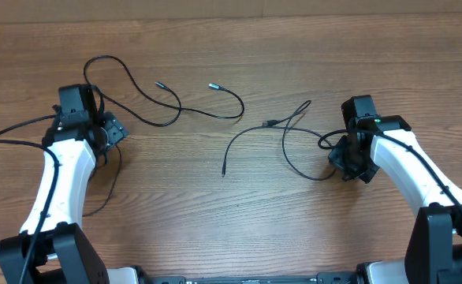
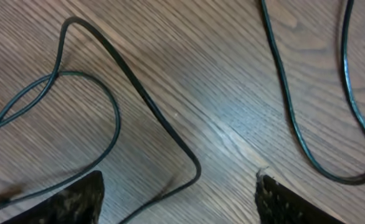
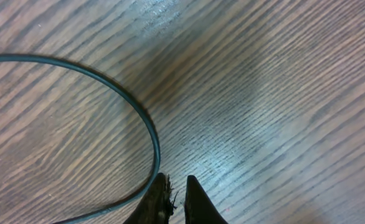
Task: Untangle cables
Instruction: 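Release the cable and raise the left gripper back toward center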
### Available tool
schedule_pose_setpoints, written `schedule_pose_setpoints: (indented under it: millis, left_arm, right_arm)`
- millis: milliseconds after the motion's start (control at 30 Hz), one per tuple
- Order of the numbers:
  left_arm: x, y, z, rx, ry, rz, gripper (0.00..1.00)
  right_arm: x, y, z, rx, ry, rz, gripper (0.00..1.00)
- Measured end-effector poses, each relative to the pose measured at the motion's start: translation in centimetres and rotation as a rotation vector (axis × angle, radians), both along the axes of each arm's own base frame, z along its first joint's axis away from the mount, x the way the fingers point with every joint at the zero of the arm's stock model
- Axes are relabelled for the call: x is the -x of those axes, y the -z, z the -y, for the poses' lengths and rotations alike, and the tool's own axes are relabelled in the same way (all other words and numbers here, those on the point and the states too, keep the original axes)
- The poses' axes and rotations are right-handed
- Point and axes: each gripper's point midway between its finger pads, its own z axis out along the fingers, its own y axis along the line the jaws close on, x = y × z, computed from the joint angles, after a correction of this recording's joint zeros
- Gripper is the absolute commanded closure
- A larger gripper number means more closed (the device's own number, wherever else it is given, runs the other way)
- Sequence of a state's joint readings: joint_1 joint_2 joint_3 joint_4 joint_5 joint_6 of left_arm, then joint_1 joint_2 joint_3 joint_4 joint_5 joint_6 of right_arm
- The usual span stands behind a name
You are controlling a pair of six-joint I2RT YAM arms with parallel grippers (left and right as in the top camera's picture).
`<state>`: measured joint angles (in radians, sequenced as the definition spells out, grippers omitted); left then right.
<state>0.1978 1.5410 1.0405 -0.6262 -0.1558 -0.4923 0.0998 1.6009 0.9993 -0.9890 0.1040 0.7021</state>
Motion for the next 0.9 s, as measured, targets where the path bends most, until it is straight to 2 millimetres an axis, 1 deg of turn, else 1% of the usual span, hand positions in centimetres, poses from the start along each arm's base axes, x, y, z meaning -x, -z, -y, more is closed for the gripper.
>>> schedule_pose_setpoints:
  millis: [133,200,300,400,433,467,500,533,700,767,833,900]
  left_arm:
    - [0.1,1.1,-0.1,-0.005,0.0,-0.011,0.39]
    - [0.0,1.7,-0.1,-0.003,0.0,-0.024,0.42]
    - [-0.4,2.7,-0.2,-0.001,0.0,-0.034,0.43]
    - [-1.2,3.4,-0.4,-0.006,0.0,-0.021,0.51]
    - [-1.4,3.4,-0.4,-0.007,-0.001,-0.014,0.63]
    - [-1.6,3.4,-0.5,-0.01,0.0,-0.007,0.71]
    - [-1.8,3.3,-0.5,-0.011,-0.001,0.001,0.86]
    - [-1.9,3.3,-0.6,-0.014,0.003,0.006,0.96]
    - [-2.1,3.1,-0.8,-0.025,0.001,0.014,0.96]
    - [-1.9,3.1,-1.2,-0.039,-0.002,0.005,0.96]
    - [-1.8,2.8,-2.0,-0.052,-0.017,0.001,0.96]
    - [-1.9,1.8,-3.3,-0.071,-0.049,0.007,0.96]
  right_arm:
    - [0.2,0.0,0.0,0.001,0.0,-0.006,0.92]
    - [0.1,0.0,0.0,0.001,0.0,-0.006,0.92]
    - [0.2,0.0,0.0,0.001,0.0,-0.006,0.92]
    - [0.4,0.0,0.0,0.002,0.0,-0.016,0.92]
    - [0.6,0.0,0.1,0.003,0.0,-0.024,0.92]
    - [0.6,0.0,0.1,0.003,0.0,-0.025,0.92]
    - [0.6,0.0,0.1,0.003,0.0,-0.026,0.92]
    - [0.7,0.0,0.1,0.003,0.0,-0.026,0.92]
    - [0.8,0.0,0.1,0.004,0.0,-0.033,0.92]
    - [0.8,0.0,0.1,0.004,0.0,-0.034,0.92]
    - [0.9,0.0,0.1,0.004,0.0,-0.037,0.92]
    - [1.0,0.0,0.1,0.004,0.0,-0.041,0.92]
